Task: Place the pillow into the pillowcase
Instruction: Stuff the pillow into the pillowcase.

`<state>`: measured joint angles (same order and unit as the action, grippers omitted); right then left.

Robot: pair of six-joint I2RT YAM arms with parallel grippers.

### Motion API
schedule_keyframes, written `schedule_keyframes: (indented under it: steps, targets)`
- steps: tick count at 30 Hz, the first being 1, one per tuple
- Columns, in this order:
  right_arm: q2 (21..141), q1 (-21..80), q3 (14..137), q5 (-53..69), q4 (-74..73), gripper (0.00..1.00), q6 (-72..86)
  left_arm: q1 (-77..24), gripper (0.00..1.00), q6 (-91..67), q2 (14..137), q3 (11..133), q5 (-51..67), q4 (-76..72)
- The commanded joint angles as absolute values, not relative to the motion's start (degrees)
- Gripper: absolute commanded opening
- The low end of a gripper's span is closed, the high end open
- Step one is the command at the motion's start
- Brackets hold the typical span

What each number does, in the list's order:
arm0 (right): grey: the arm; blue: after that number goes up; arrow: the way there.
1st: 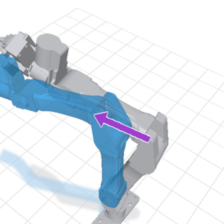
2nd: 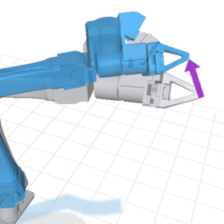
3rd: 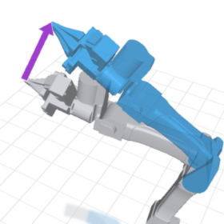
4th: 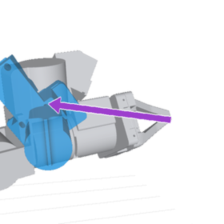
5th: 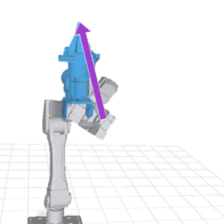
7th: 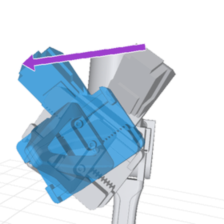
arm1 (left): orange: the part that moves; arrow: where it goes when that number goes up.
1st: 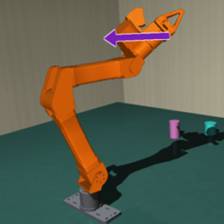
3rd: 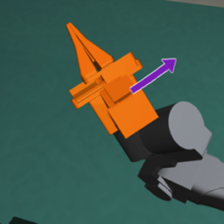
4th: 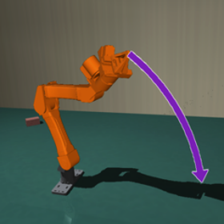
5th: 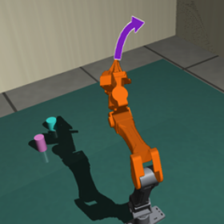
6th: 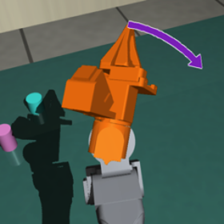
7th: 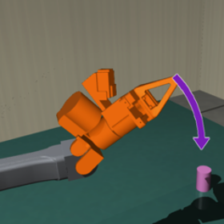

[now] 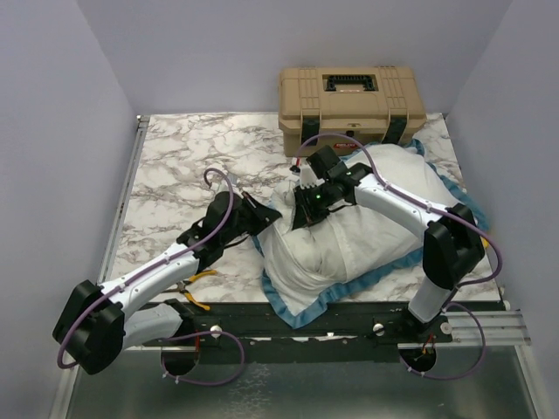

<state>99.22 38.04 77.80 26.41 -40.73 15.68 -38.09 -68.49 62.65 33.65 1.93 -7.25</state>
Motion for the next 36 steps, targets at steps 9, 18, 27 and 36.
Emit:
schedule_keyframes:
  steps: [9,18,27,36]
  targets:
    - [101.71,40.55,72.09,41.91,-50.34,0.00,5.25,-37.00,0.00,-59.20,67.69,55.69,-5.39,-21.00]
    - [107.33,40.96,74.82,47.27,-52.22,0.00,2.17,-37.28,0.00,-50.74,68.88,66.19,-5.24,-24.11]
    - [109.04,40.35,83.49,42.78,-43.11,0.06,15.87,-40.75,0.00,-51.67,70.98,65.20,3.45,-31.85]
    - [90.39,36.43,79.17,25.31,-47.43,0.81,21.39,-40.51,0.00,-52.74,52.13,42.51,-20.03,-28.73]
